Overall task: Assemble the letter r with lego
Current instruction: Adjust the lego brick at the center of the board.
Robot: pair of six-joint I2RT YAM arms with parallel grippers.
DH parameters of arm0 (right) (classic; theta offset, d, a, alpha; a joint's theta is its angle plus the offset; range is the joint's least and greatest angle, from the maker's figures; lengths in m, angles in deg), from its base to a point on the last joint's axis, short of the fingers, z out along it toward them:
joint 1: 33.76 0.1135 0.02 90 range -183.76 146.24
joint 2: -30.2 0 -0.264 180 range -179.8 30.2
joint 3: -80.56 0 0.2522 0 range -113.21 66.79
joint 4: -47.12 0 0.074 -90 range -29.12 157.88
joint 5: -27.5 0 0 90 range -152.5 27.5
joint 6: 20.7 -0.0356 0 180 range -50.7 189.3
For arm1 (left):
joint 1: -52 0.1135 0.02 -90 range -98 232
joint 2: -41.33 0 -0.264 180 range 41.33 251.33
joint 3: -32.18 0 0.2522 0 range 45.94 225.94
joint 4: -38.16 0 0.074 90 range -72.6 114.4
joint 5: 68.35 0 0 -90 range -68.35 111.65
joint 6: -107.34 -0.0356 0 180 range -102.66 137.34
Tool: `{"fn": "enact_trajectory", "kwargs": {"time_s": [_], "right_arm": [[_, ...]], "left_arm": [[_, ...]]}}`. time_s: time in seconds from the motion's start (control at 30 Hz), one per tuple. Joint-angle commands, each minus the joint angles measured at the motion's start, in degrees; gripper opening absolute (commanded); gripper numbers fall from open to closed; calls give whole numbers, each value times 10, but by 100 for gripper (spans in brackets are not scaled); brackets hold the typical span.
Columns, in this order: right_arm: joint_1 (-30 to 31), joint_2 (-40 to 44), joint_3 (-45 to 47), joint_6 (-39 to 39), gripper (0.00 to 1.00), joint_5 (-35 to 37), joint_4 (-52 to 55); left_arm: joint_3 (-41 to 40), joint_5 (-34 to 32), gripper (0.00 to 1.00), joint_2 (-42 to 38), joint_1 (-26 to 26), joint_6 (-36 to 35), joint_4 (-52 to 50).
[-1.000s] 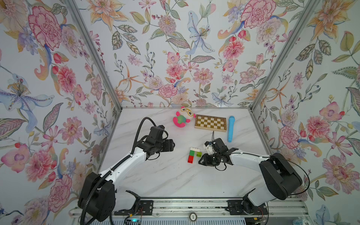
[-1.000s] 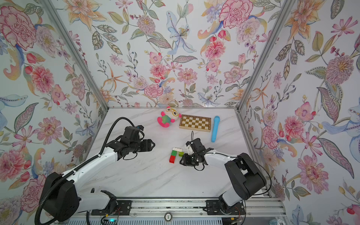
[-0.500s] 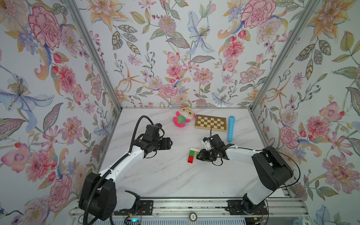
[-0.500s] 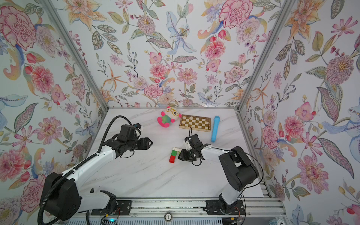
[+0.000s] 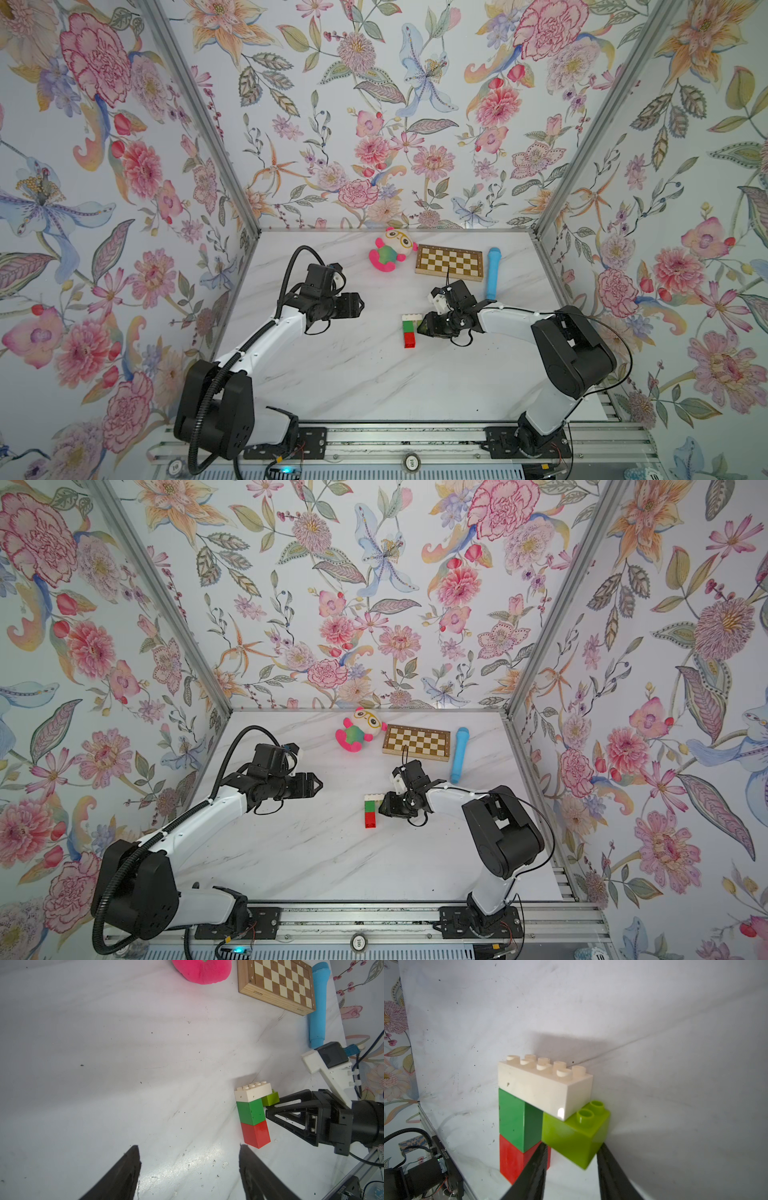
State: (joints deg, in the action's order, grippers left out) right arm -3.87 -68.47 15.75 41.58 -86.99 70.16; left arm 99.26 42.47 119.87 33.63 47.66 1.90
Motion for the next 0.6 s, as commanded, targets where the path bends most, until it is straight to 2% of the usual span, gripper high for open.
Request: {"fn": "enact_trajectory", "kwargs": {"time_s": [0.0, 0.1, 0.27, 0.4, 0.57], "right_arm": [[-4, 46, -10, 7, 53, 9, 62], [-7, 113, -19, 10, 63, 31, 112], [-26, 190, -17, 14, 63, 39, 164], [-21, 210, 14, 7, 56, 47, 171], [16, 177, 54, -13, 42, 61, 119]], "left_arm": [[15, 5, 79, -4, 13, -18, -15], [16, -9, 85, -15, 22, -22, -12], [16, -22, 86, -16, 41, -26, -11], [14, -22, 86, -18, 54, -27, 0], [22, -19, 86, -5, 64, -19, 8]]}}
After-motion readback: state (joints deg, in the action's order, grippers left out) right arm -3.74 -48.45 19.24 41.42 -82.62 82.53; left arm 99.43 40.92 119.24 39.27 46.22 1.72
